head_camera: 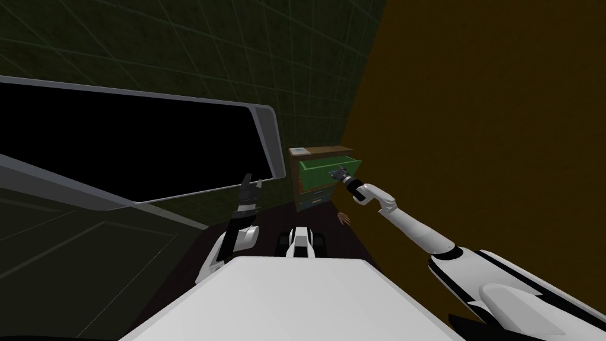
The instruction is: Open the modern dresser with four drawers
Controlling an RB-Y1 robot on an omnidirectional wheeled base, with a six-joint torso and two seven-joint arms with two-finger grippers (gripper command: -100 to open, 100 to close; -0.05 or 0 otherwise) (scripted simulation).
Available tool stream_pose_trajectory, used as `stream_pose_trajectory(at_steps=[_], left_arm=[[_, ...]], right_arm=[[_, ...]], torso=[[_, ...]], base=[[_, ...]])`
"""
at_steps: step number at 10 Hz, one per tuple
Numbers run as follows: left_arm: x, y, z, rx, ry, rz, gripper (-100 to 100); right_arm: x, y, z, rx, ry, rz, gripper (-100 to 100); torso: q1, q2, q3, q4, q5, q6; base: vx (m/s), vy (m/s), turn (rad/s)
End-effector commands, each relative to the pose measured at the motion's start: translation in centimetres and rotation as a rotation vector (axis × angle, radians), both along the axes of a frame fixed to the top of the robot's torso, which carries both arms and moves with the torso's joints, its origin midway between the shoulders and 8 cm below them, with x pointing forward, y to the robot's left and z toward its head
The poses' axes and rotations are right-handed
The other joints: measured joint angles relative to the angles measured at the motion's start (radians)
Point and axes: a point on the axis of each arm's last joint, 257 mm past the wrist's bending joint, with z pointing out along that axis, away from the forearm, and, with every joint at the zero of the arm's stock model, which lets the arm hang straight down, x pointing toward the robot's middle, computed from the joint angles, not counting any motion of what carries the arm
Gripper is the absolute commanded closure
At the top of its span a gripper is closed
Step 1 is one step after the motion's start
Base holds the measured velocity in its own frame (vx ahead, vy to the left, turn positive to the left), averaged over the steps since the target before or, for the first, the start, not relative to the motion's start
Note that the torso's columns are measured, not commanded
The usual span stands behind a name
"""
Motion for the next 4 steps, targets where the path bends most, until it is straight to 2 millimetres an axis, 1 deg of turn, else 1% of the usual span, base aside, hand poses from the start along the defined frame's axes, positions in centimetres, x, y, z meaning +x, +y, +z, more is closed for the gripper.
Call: stream_pose_trajectory(at_steps=[1,4], left_arm=[[0.00,0.00,0.00,0.000,0.000,0.000,0],[0.00,0.00,0.00,0.000,0.000,0.000,0]], right_arm=[[-0.04,-0.09,-0.39,-0.001,0.007,-0.002,0],[-0.11,-0.30,-1.08,-0.004,0.018,-0.007,0]], torso=[[0.000,-0.003,-0.002,-0.002,0.000,0.000],[-0.001,-0.008,-0.005,-0.006,-0.002,-0.001]], base=[[0.000,0.000,0.000],[0.000,0.000,0.000]])
